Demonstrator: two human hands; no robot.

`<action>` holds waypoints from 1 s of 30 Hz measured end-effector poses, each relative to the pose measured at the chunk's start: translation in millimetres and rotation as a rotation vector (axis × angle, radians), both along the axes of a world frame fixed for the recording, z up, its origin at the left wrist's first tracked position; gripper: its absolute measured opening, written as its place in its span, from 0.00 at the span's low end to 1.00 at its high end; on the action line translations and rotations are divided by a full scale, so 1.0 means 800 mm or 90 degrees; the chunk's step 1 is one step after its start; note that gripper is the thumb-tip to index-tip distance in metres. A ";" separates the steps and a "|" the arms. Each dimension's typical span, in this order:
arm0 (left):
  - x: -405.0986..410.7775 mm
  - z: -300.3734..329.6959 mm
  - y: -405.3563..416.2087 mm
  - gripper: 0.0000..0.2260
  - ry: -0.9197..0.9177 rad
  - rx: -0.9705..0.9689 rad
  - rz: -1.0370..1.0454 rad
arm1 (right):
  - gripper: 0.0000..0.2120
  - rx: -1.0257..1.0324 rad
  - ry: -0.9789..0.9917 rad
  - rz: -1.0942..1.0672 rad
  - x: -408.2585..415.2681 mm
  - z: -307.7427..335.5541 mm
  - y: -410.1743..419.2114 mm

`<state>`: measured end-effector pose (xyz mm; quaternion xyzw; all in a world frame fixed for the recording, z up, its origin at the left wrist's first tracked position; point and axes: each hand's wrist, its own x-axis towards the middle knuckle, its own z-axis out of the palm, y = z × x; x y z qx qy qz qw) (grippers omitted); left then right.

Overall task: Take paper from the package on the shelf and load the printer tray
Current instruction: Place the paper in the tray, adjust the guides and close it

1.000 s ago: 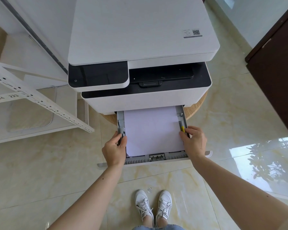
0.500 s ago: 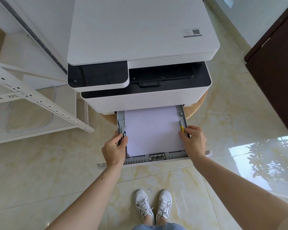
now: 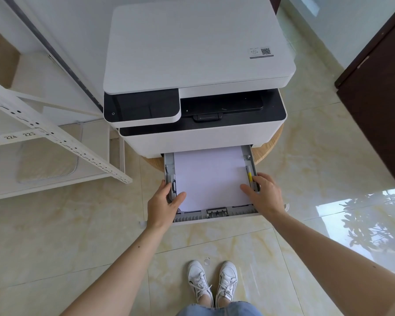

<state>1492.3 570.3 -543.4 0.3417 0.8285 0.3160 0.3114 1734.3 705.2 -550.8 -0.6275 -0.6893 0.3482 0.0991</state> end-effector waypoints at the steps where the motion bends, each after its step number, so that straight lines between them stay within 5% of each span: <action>1: -0.003 0.003 -0.003 0.26 0.001 -0.005 -0.020 | 0.26 -0.008 -0.015 0.033 0.006 0.001 0.001; 10: -0.025 0.014 -0.034 0.60 -0.010 -0.144 -0.228 | 0.53 -0.073 -0.128 0.240 0.046 0.026 -0.006; 14: -0.027 0.009 -0.042 0.58 0.030 -0.152 -0.265 | 0.57 -0.082 -0.163 0.283 0.050 0.028 -0.008; 30: -0.037 0.014 -0.029 0.51 -0.025 -0.104 -0.199 | 0.47 -0.067 -0.138 0.233 0.035 0.031 0.008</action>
